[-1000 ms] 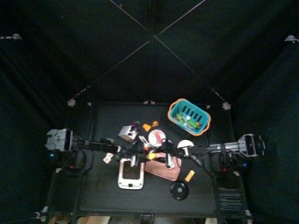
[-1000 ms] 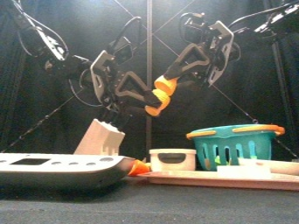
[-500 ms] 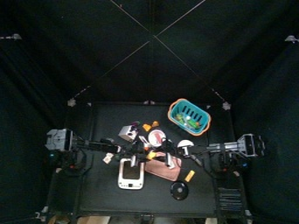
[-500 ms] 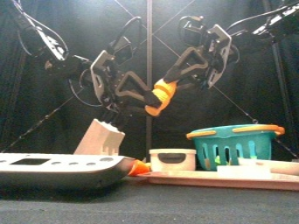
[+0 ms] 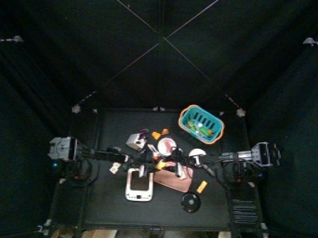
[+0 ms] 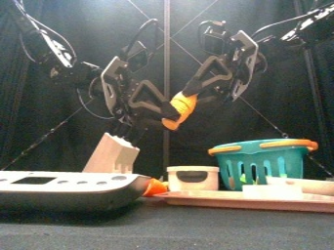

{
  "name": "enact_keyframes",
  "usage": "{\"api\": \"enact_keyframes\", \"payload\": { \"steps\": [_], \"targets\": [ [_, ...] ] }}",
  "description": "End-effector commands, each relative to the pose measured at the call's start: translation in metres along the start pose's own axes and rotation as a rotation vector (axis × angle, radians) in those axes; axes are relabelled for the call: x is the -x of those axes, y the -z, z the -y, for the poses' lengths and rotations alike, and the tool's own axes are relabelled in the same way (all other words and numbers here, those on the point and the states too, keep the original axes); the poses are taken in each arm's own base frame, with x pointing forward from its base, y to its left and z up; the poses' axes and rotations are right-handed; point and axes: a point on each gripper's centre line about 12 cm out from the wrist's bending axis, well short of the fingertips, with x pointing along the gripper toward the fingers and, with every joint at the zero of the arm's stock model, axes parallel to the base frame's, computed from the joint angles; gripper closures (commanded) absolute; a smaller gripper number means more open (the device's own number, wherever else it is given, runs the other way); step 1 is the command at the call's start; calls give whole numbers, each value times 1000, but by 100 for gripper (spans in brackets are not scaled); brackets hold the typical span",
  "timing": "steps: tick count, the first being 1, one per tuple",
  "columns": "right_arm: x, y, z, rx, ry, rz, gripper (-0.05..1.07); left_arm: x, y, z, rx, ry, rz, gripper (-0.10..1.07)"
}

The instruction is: Assemble corn

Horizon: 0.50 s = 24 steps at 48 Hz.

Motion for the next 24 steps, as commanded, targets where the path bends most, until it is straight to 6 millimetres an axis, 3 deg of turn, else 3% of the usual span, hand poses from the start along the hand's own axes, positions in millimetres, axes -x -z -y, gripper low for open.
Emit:
{"api": "enact_keyframes", "payload": {
  "steps": [1, 24],
  "targets": [
    [2, -15, 0, 2, -1, 42, 42, -2, -14, 1, -4, 4, 44, 48],
    [-3, -9, 5, -10, 11, 21, 42, -3, -15, 1, -9, 7, 46, 48]
  ]
}}
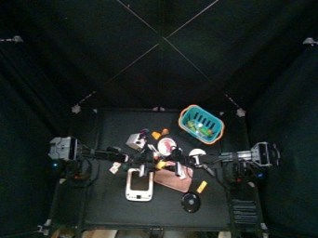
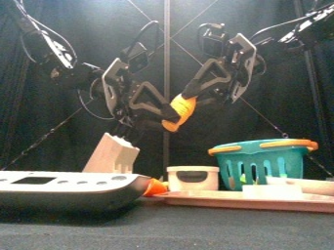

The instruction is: Assemble corn

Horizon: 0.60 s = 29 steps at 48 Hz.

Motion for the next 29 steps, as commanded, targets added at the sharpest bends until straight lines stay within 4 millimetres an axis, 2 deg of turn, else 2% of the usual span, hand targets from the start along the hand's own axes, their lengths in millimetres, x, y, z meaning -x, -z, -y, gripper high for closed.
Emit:
{"api": "enact_keyframes", "payload": {
  "steps": [1, 12, 29],
  "targets": [
    [0, -11, 0, -3, -1, 29, 42, -2, -15, 1, -9, 7, 44, 48],
    [-8, -3, -1, -4, -3, 1, 42, -2, -15, 1, -9, 7, 46, 48],
    [-12, -2, 0, -5, 0, -9, 42, -2, -17, 3, -11, 11, 50, 48]
  ]
}}
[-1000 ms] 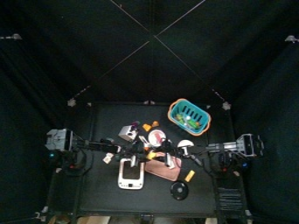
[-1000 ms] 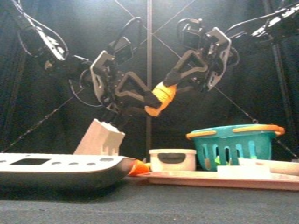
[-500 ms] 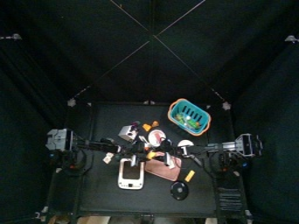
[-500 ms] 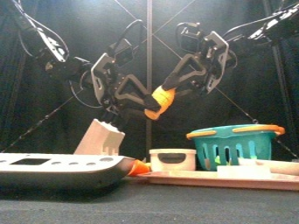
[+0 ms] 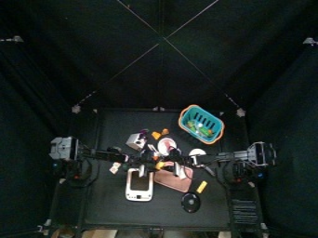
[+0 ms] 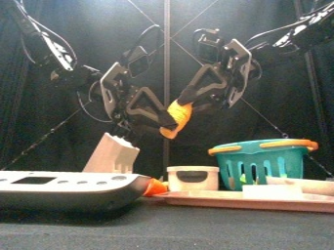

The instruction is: Assemble corn

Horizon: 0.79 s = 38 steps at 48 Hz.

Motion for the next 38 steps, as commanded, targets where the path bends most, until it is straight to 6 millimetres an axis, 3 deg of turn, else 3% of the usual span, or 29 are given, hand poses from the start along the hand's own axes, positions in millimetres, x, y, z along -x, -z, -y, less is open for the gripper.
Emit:
{"api": "enact_keyframes", "payload": {
  "steps": [1, 12, 28, 38],
  "targets": [
    [0, -7, 0, 3, 2, 14, 42, -2, -19, 2, -11, 9, 56, 48],
    [5, -10, 1, 4, 18, 10, 42, -1, -18, 0, 11, -4, 58, 42],
    [9, -10, 1, 4, 40, -13, 42, 0, -14, -2, 34, -19, 47, 6],
    [14, -13, 1, 6, 42, -2, 42, 0, -13, -3, 36, -21, 44, 0]
  ]
}}
